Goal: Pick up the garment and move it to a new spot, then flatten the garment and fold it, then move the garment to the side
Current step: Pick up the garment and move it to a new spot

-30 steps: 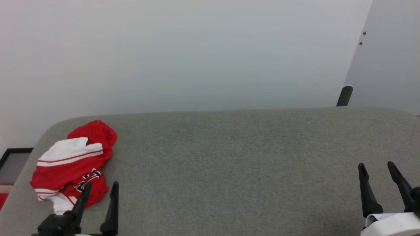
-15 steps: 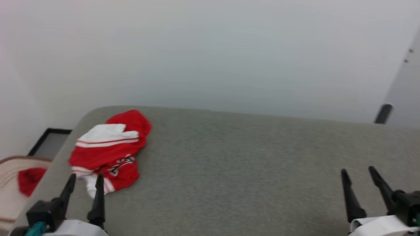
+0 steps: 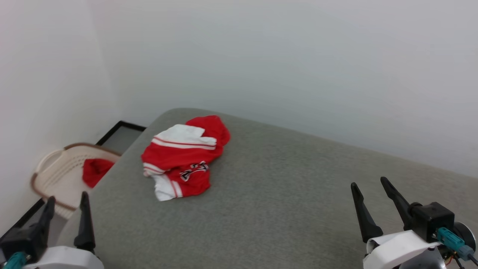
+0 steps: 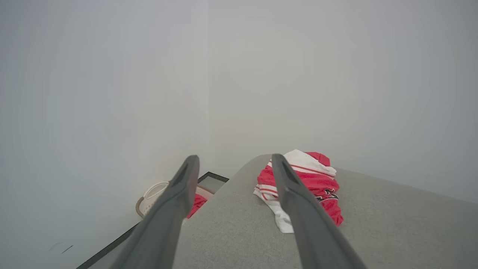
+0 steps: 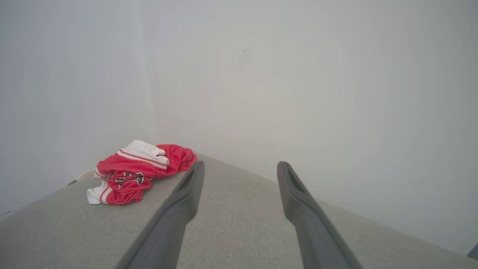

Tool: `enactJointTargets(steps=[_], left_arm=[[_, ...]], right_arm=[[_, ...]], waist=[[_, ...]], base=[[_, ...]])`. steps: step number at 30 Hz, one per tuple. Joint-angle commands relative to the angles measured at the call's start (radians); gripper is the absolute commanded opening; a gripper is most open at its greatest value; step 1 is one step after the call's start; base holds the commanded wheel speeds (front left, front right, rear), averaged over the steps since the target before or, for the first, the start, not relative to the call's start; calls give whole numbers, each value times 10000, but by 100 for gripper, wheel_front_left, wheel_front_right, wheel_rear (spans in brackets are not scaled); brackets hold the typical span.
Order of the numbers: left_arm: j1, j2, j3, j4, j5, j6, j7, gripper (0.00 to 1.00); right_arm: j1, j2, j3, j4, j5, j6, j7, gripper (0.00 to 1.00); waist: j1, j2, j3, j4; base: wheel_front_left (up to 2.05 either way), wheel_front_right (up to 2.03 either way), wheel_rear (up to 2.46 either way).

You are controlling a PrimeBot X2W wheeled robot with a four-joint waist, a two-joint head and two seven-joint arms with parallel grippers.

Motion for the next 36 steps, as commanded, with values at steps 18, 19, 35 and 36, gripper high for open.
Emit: enactJointTargets(steps=[18, 19, 35, 36], left_arm=[[-1716, 576, 51, -141, -1181, -383, 2038, 100], [-1974, 651, 87, -92, -1297, -413, 2284, 100], [-7392, 1927, -298, 1915, -2920, -805, 6647, 100], [-7641, 1974, -362, 2115, -2955, -817, 6876, 100]], right_arm=[[-282, -534, -39, -456, -145, 4, 533, 100], [-378, -634, -23, -597, -141, 3, 635, 100], [-1794, -1586, -340, -2041, 34, 3, 1178, 100], [-1854, -1610, -354, -2078, 43, 3, 1165, 100]], waist=[[0, 0, 1462, -385], [0, 0, 1724, -556], [0, 0, 5272, -2476], [0, 0, 5409, -2551]], base=[[0, 0, 0], [0, 0, 0], [0, 0, 0], [0, 0, 0]])
